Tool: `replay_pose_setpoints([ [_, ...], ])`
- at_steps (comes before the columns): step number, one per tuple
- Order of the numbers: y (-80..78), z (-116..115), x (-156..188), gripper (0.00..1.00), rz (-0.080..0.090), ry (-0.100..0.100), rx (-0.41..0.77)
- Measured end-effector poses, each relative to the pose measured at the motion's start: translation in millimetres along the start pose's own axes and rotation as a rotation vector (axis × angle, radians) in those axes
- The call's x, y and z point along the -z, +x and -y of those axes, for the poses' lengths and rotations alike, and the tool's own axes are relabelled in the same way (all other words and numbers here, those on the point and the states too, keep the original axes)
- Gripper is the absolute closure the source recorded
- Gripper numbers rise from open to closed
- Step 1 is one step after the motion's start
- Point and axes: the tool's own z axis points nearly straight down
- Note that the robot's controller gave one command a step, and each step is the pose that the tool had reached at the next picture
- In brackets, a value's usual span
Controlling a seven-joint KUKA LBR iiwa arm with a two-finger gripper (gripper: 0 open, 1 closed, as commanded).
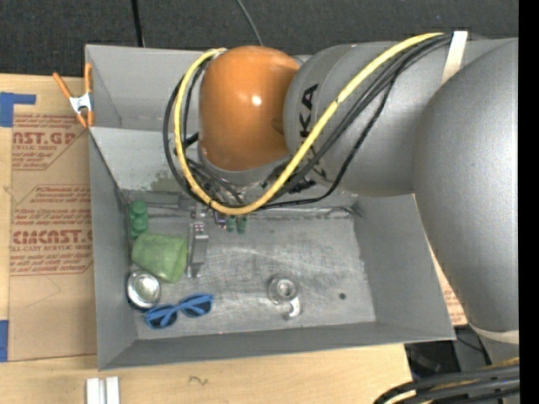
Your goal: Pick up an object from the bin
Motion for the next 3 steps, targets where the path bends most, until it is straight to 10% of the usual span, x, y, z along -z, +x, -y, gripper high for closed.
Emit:
replay_pose_setpoints([
  [1, -5.4, -16.5, -136.4, 0.00, -0.001, 0.001, 0.216],
  [2, -7.5, -16.5, -130.9, 1.00, 0.004, 0.000, 0.215],
  [3, -4.0, -18.6, -15.0, 1.00, 0.009, -0.002, 0.193],
])
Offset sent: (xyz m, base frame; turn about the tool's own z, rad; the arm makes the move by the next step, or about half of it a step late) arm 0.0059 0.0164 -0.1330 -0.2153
